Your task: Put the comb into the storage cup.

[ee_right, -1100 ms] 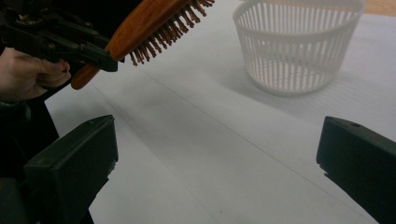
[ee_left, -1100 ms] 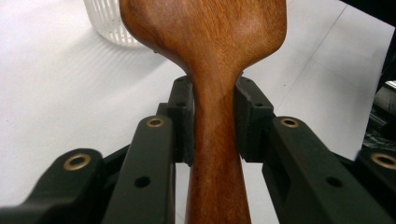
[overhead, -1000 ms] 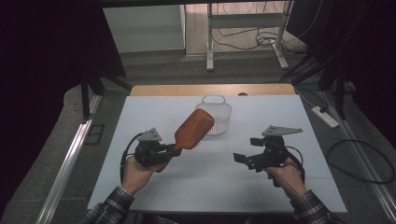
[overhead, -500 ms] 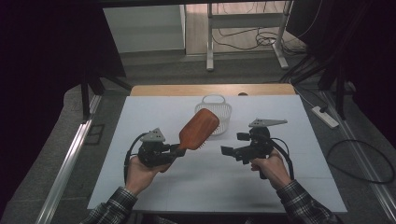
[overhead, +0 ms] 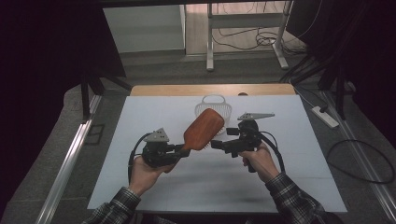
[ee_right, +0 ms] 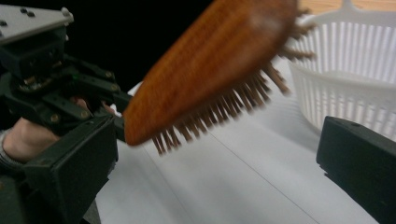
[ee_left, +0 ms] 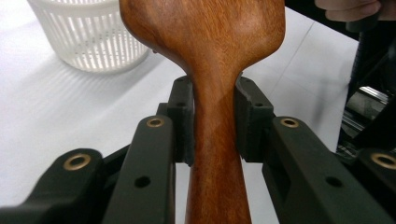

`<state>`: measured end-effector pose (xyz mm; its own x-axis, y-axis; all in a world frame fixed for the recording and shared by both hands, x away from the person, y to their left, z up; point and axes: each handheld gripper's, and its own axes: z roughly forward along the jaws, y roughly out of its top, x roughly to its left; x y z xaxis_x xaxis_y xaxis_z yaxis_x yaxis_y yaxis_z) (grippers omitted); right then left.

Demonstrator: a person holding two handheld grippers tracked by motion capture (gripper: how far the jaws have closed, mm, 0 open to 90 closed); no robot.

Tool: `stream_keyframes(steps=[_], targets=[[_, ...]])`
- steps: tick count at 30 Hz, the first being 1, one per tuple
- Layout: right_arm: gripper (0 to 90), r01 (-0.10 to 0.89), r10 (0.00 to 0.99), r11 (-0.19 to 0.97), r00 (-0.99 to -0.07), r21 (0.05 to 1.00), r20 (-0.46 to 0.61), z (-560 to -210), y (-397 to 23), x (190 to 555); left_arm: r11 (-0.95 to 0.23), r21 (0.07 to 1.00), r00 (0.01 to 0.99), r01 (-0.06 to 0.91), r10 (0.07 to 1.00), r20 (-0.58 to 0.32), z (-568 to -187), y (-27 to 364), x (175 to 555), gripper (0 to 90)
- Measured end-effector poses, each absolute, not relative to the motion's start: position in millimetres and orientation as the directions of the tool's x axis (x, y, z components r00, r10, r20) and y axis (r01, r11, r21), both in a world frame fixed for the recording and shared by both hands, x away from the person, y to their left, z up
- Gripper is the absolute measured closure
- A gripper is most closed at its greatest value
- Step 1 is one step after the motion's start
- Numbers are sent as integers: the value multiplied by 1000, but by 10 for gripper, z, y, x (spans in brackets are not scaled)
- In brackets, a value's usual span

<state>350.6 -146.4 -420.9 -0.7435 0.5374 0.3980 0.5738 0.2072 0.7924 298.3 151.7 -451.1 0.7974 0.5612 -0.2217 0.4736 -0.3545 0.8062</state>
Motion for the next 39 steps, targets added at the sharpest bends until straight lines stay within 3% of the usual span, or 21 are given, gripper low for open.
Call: stream_keyframes(steps=[23,39], targets=[[8,648,538,168,-692,743,482,-4204,-1096,3661,-338,827,804,449,557,-208,-4497,1484,2962,710],[343,690,503,84,-652,719,567,-4221,-1120,3655,-372,823,818,430,546,-181,-4534,1413,2960,711]])
